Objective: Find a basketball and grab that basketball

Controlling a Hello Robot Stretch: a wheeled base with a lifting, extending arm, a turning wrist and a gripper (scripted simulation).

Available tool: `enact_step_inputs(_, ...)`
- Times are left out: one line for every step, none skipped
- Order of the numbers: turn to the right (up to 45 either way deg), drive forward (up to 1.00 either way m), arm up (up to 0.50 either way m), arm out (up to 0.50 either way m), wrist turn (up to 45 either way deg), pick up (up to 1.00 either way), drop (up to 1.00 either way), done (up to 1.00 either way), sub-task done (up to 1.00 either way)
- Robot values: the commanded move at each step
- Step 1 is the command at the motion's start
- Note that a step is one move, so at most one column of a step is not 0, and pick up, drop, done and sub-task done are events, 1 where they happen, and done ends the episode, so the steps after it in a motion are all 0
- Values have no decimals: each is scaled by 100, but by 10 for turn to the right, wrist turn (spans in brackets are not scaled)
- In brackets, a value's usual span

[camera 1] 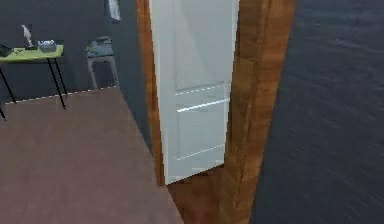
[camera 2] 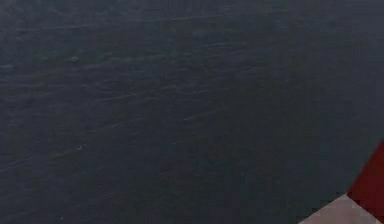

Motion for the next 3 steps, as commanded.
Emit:
enact_step_inputs(-450,0,0,0,0,0,0,0,0)
enact_step_inputs(-450,0,0,0,0,0,0,0,0)
enact_step_inputs(-270,0,0,0,0,0,0,0,0)
